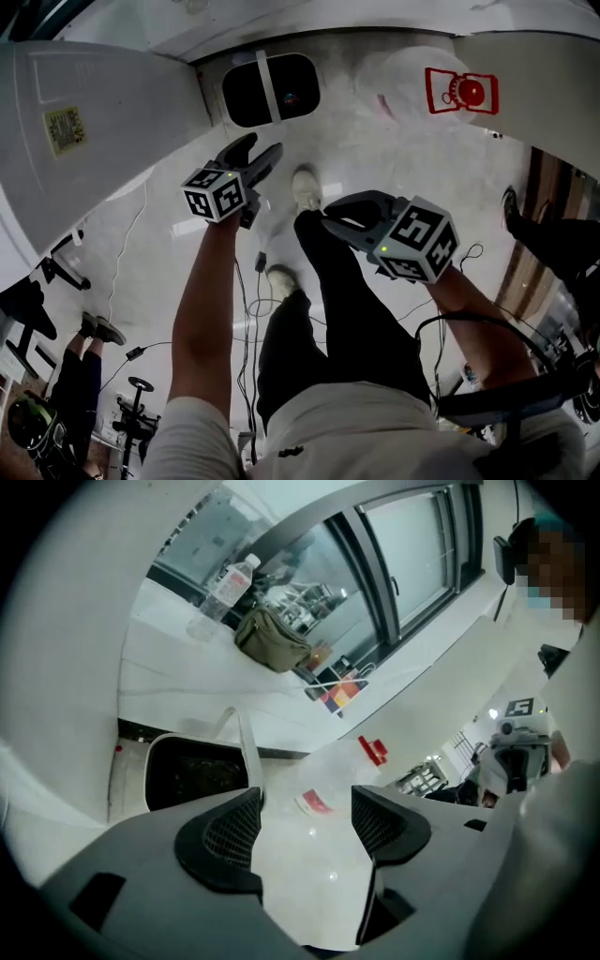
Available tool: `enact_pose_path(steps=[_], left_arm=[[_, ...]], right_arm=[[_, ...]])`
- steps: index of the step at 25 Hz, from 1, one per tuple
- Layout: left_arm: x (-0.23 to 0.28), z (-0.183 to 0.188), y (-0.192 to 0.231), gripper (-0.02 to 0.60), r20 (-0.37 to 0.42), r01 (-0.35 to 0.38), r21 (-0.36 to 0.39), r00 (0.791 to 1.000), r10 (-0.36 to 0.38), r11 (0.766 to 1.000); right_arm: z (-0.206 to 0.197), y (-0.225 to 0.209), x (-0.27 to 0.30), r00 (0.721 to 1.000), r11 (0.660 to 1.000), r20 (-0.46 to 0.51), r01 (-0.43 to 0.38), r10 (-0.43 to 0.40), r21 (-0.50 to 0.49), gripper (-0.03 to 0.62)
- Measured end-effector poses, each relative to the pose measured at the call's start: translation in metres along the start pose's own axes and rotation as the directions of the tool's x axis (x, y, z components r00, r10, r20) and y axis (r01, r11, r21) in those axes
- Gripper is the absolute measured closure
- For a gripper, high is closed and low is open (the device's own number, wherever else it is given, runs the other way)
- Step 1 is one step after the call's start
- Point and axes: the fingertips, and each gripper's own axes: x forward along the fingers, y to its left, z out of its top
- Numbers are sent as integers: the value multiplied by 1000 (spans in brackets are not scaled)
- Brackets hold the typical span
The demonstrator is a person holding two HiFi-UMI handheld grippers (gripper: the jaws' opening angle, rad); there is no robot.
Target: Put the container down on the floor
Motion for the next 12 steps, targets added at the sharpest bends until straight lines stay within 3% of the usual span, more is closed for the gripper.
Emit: enact_pose_path(steps=[2, 4, 9, 12], left_arm=[[-22, -3, -23, 279, 15, 10, -1, 1000, -10, 1000], [-47, -6, -49, 329, 20, 25, 12, 999, -25, 1000], [-119, -15, -131, 555, 16, 66, 88, 998, -67, 994], [-163, -15, -179, 571, 8, 97, 145, 995, -99, 985]], right_arm=[[-5, 14, -4, 1000, 1000, -3, 13, -13, -10, 568], [-11, 30, -7, 1000, 1000, -6, 23, -23, -20, 568], [-26, 76, -13, 996, 997, -59, 62, -65, -54, 568], [-23, 106, -17, 992, 990, -81, 84, -94, -112, 568]])
